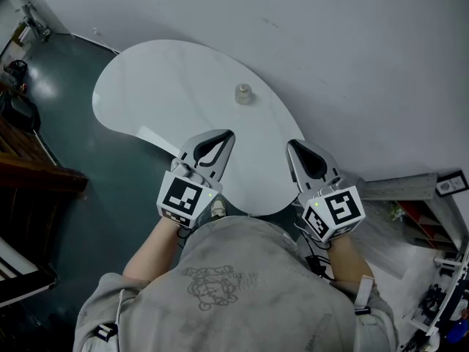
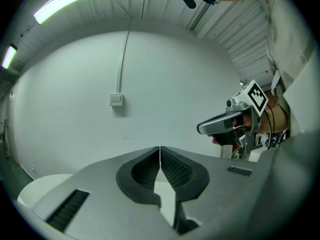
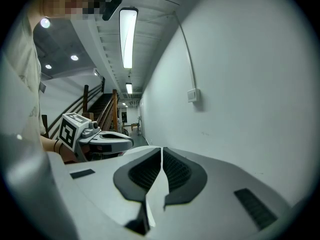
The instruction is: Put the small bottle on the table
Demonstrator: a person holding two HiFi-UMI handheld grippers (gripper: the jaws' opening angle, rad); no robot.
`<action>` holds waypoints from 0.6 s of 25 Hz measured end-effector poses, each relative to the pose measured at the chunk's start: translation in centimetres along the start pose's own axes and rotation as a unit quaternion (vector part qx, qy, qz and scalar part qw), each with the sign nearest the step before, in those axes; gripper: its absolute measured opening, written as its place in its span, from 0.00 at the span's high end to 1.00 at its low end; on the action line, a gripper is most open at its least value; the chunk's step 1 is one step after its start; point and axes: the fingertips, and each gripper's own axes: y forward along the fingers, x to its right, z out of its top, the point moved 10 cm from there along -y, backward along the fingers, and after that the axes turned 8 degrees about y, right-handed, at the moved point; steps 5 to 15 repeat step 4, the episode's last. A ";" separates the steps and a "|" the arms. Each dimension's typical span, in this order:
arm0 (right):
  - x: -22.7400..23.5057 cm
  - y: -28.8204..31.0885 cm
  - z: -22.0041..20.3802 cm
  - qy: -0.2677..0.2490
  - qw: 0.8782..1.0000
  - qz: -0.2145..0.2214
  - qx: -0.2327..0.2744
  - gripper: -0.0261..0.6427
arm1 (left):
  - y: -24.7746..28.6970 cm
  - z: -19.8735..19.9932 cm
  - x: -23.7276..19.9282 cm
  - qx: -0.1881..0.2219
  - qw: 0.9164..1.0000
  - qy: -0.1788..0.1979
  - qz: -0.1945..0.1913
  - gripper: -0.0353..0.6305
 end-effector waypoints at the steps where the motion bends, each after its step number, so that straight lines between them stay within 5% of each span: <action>1: -0.1 0.1 0.1 0.001 1.000 0.000 -0.001 0.91 | 0.0 0.0 -0.1 -0.001 1.000 -0.001 0.000 0.92; 15: -0.2 0.4 0.3 0.001 1.000 0.004 0.001 0.91 | -0.1 0.0 -0.5 -0.003 1.000 -0.002 0.002 0.92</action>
